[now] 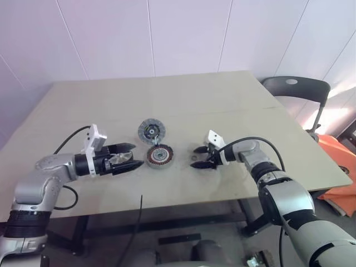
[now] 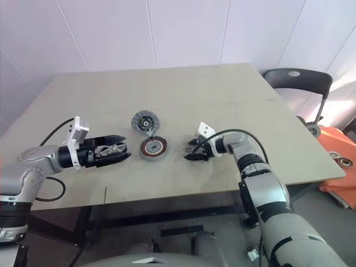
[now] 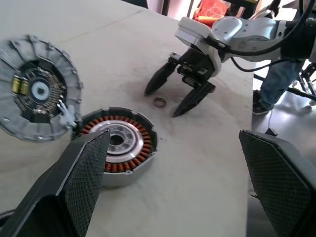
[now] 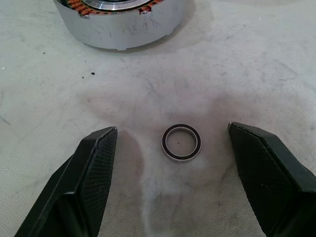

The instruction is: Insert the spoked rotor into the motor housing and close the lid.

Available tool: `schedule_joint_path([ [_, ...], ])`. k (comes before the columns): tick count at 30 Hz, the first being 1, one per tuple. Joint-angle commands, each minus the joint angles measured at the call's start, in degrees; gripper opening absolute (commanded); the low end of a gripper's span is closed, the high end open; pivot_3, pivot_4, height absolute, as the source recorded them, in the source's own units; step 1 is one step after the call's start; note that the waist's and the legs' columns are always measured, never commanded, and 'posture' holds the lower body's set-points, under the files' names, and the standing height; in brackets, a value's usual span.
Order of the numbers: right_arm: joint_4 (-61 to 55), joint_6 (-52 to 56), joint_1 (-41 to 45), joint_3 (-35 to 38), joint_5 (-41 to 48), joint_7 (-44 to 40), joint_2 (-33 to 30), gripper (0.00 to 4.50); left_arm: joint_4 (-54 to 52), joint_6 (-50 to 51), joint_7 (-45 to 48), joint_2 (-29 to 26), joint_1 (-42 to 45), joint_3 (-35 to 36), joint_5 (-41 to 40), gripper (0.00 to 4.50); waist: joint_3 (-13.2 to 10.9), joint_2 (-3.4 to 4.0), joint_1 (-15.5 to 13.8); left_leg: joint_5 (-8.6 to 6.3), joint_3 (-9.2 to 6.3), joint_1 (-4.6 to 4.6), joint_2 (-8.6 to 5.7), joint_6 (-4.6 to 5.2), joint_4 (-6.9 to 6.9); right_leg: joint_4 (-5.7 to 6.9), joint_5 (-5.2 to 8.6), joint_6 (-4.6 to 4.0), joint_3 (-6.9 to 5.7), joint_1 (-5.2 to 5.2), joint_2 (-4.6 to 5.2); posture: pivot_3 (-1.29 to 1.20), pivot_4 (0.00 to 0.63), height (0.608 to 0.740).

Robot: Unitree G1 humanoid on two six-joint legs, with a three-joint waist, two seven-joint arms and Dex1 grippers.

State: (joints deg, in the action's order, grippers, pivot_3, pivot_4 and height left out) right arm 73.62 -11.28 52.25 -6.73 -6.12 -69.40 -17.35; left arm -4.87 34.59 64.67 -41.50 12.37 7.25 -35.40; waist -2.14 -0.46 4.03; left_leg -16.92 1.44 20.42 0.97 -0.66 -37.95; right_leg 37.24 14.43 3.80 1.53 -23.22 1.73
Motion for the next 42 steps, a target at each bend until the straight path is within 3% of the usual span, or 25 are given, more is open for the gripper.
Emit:
schedule_joint_path([
  [1, -0.54, -0.89, 0.08, 0.25, -0.13, 0.16, 0.30, 3.76, -2.75, 0.65, -0.29, 0.04, 0.21, 0.05, -1.13, 4.47, 0.00, 0.00, 0.00, 0.00, 0.00, -0.01, 0.00, 0.00, 0.00, 0.00, 0.00, 0.00, 0.00, 0.00, -0.01, 0.00, 0.000, 0.740],
  [9, -0.59, -1.07, 0.17, 0.46, 0.04, 0.10, 0.53, 3.76, -3.01, 0.77, 0.08, -0.15, -0.31, 0.25, -1.02, 4.47, 0.00, 0.00, 0.03, 0.00, 0.00, -0.02, 0.00, 0.00, 0.00, 0.00, 0.00, 0.00, 0.00, 0.01, -0.05, 0.00, 0.000, 0.740],
  [12, -0.62, -1.22, 0.17, 0.37, -0.16, 0.82, 0.65, 3.12, -2.99, 0.75, -0.24, 0.06, -0.26, 0.31, -1.00, 4.50, 0.00, 0.00, 0.02, 0.00, 0.00, -0.02, 0.00, 0.00, 0.00, 0.00, 0.00, 0.00, 0.00, 0.01, -0.06, 0.00, 0.000, 0.740],
  [15, -0.55, -0.94, 0.17, 0.20, -0.41, 1.33, 0.82, 2.15, -3.18, 0.84, -0.53, 0.48, -0.24, 0.44, -1.35, 4.50, 0.00, 0.00, 0.02, 0.00, 0.00, -0.01, 0.00, 0.00, 0.00, -0.01, 0.00, 0.00, 0.00, 0.01, -0.06, 0.00, 0.000, 0.740],
  [23, -0.53, -1.27, 0.44, 0.25, -0.68, 1.63, 0.77, 2.15, -3.69, 0.94, -1.16, 1.20, -0.39, 0.47, -1.44, 4.50, 0.00, -0.01, 0.02, 0.00, 0.00, -0.05, -0.01, 0.00, -0.02, 0.00, 0.00, 0.00, 0.00, 0.06, -0.07, 0.00, 0.000, 0.740],
  [28, -0.64, -0.16, 0.87, 0.70, -0.23, 1.53, 0.94, 0.91, -3.83, 0.98, -1.31, 1.37, -0.45, 0.59, -1.61, 4.50, 0.01, -0.01, 0.02, 0.00, 0.00, -0.05, -0.01, 0.00, -0.03, 0.00, 0.00, 0.00, 0.00, 0.06, -0.07, 0.00, 0.000, 0.740],
  [38, -0.77, -0.71, 0.42, 0.39, -0.59, 1.28, 0.67, 0.91, -3.75, 1.08, -1.36, 1.64, -0.21, 0.66, -1.76, 4.50, 0.00, -0.01, 0.02, 0.01, 0.00, -0.07, -0.01, 0.00, -0.04, -0.01, 0.01, -0.01, 0.01, 0.09, -0.07, 0.00, 0.000, 0.740],
  [42, -1.08, -0.31, 0.13, 0.28, -0.40, -0.44, 0.62, 0.72, -4.01, 0.96, -1.31, 1.71, -1.16, 0.65, -1.69, 4.50, 0.00, -0.01, 0.02, 0.00, 0.00, -0.07, -0.01, 0.00, -0.04, -0.01, 0.01, 0.00, 0.01, 0.09, -0.07, 0.00, 0.000, 0.740],
])
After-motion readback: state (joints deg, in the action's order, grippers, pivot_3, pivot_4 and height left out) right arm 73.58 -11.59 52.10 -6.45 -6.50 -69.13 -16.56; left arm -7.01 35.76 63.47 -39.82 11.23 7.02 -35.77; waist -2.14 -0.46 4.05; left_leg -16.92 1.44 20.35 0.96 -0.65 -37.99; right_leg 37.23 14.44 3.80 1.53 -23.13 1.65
